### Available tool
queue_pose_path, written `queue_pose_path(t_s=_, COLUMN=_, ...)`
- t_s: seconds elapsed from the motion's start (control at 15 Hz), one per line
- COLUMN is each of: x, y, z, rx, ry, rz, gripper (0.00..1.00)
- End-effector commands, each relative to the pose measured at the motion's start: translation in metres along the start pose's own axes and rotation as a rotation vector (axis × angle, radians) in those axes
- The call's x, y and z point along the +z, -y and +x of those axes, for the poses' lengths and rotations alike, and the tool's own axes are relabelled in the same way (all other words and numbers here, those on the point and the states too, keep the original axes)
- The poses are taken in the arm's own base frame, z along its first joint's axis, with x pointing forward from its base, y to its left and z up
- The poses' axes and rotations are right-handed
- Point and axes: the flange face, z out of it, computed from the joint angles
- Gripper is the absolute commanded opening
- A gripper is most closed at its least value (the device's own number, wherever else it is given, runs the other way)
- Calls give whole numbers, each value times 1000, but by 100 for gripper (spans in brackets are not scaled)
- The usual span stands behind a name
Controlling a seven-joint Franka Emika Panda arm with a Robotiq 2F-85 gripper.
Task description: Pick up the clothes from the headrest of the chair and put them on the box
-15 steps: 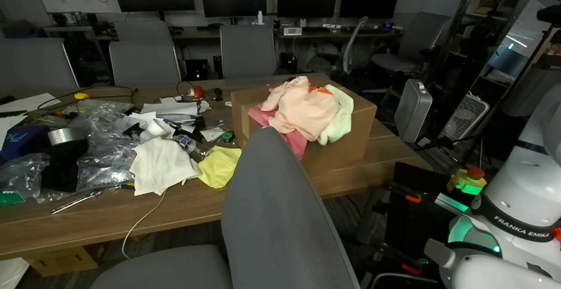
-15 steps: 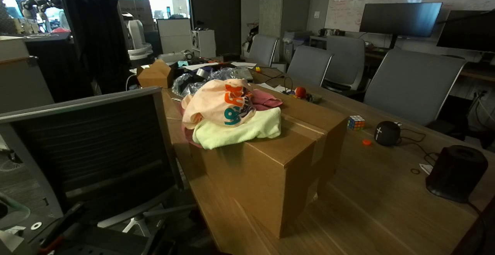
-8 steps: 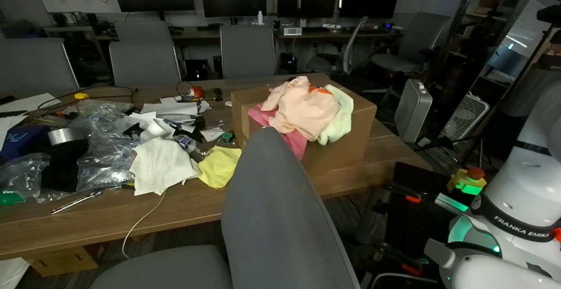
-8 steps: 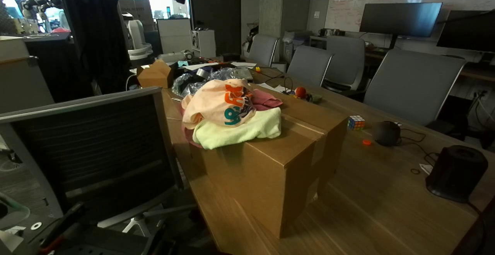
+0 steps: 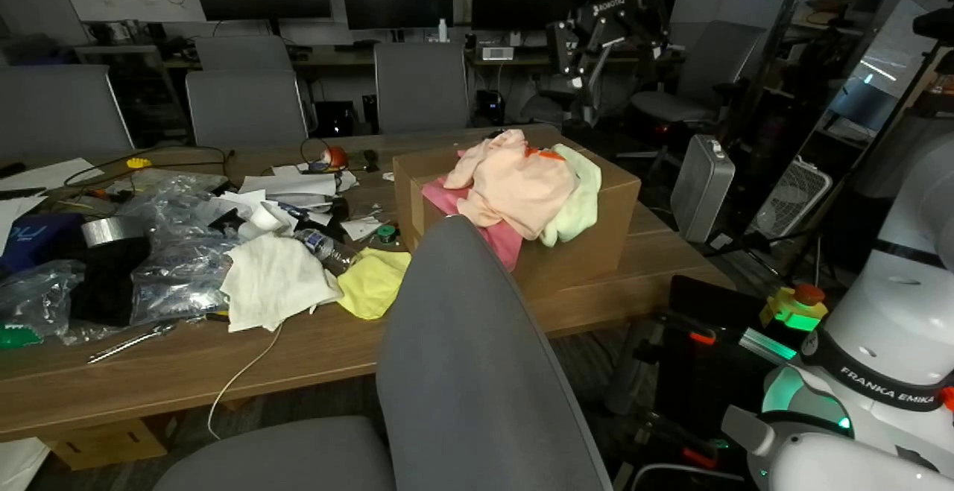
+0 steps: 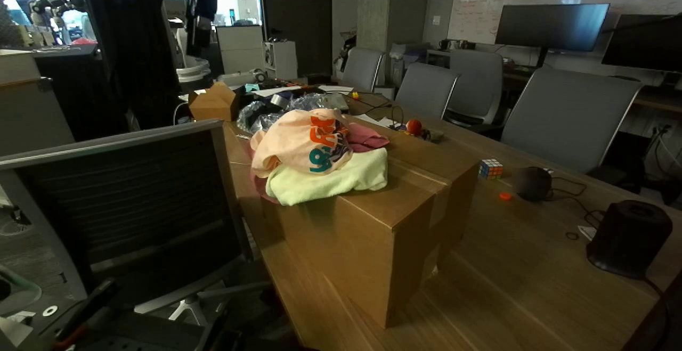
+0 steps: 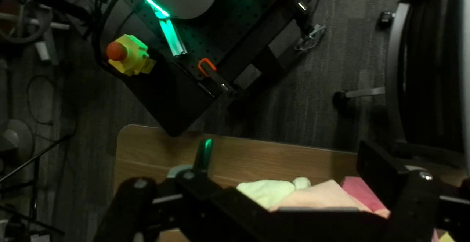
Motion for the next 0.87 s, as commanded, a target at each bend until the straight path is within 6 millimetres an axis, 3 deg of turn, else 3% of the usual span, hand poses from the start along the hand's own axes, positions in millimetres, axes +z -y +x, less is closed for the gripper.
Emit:
queue_pose_path(t_s=0.0, x=34, y=-5, z=-40, rx=-146, ry=-91, rz=-101, gripper=100)
queue_pose_path(t_s=0.47, x=77, y=10, z=-73, rx=-416, ry=-243, rz=-259, gripper=100)
queue_pose_path(t_s=0.8, x=86, y=18, z=-70, rx=-425, ry=-227, rz=-257, gripper=100)
